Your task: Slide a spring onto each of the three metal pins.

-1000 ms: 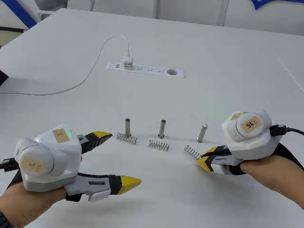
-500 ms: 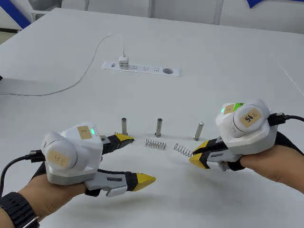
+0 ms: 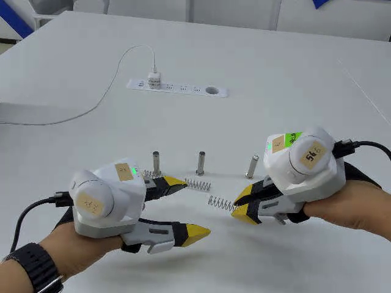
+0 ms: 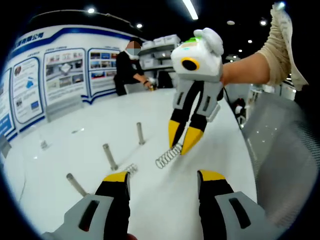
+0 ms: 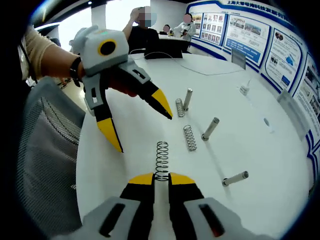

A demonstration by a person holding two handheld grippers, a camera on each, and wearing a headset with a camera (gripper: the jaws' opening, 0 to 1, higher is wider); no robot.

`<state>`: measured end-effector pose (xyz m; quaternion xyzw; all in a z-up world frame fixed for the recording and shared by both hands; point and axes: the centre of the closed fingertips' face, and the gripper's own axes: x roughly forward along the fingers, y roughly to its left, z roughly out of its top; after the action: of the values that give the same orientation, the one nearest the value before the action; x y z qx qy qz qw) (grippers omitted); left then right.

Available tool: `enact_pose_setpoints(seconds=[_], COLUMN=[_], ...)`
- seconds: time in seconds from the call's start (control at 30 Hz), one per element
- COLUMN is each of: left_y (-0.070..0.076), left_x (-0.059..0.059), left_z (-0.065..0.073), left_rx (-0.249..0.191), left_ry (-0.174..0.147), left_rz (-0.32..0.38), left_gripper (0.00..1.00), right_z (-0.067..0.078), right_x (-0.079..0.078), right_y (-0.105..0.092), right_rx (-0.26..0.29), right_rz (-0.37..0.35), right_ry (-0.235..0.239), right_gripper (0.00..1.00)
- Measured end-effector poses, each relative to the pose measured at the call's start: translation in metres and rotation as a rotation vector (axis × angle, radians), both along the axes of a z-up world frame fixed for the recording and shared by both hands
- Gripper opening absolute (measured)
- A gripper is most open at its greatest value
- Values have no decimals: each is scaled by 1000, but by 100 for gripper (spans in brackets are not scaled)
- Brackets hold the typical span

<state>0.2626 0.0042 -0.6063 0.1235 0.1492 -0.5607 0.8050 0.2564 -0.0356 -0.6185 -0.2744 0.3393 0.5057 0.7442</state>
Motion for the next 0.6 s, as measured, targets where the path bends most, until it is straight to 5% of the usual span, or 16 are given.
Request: enact_pose_setpoints(seconds=[0.6], left_y=[-14], left_x=[-22], left_z=[-3], left_rx=[26], left_ry=[-29], left_rz=[-121], left_gripper=[26], right_z=[1], right_x=[-21], right_y=[10], right_rx=[-53], right_rz=[187], right_ry=[7], right_gripper=[11])
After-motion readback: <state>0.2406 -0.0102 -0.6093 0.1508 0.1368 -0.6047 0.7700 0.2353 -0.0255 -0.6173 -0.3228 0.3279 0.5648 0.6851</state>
